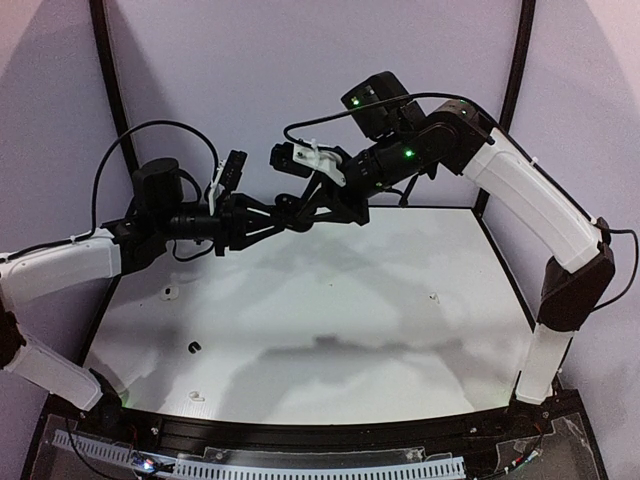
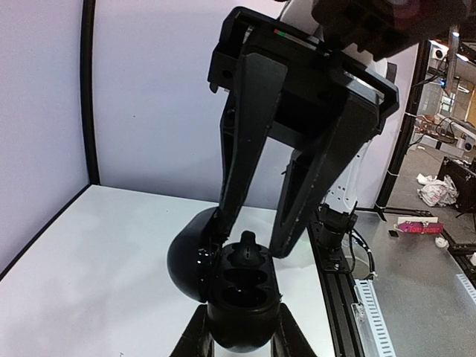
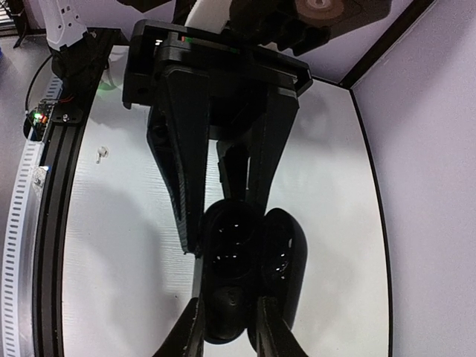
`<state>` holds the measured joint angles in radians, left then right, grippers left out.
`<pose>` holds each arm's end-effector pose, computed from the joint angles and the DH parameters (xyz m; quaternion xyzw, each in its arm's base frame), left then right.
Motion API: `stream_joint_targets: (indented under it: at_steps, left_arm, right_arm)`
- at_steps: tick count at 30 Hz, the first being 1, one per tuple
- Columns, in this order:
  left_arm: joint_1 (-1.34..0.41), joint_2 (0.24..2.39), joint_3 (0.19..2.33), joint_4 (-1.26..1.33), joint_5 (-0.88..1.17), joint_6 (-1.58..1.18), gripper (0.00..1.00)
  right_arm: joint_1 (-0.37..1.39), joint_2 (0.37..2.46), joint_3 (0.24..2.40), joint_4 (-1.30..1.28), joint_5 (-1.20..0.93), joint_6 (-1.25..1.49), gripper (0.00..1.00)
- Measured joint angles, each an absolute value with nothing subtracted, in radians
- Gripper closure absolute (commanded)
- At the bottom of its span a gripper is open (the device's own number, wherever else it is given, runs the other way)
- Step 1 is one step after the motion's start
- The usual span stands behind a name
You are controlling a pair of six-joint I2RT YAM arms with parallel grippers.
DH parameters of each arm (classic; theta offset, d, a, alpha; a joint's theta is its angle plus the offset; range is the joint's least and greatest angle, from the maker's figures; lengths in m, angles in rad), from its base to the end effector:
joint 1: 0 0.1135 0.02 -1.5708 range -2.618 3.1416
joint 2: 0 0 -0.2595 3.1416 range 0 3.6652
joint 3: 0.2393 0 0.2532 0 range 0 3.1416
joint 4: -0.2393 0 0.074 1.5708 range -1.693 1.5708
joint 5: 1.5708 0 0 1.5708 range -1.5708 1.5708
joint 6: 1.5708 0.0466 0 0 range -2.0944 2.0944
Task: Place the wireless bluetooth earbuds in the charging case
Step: Insert the right earbud into the right side groove of the charging case, then pick up the left earbud from the center of the board.
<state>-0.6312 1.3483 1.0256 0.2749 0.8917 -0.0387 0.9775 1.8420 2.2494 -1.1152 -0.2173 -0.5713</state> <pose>0.2355 -0.2171 0.3406 0.4752 0.5377 -0.4994 0.4854 0.2055 0.3227 0.4384 -0.6639 0.6138 0.1803 0.3874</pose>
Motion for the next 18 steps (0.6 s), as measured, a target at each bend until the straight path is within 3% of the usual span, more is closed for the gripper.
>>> stream_joint_targets:
  at_steps: [18]
  left_arm:
    - [-0.63, 1.34, 1.007, 0.358, 0.871, -0.08, 0.99]
  right_arm:
    - [0.979, 1.809, 2.251, -1.034, -0.228, -0.552, 0.66]
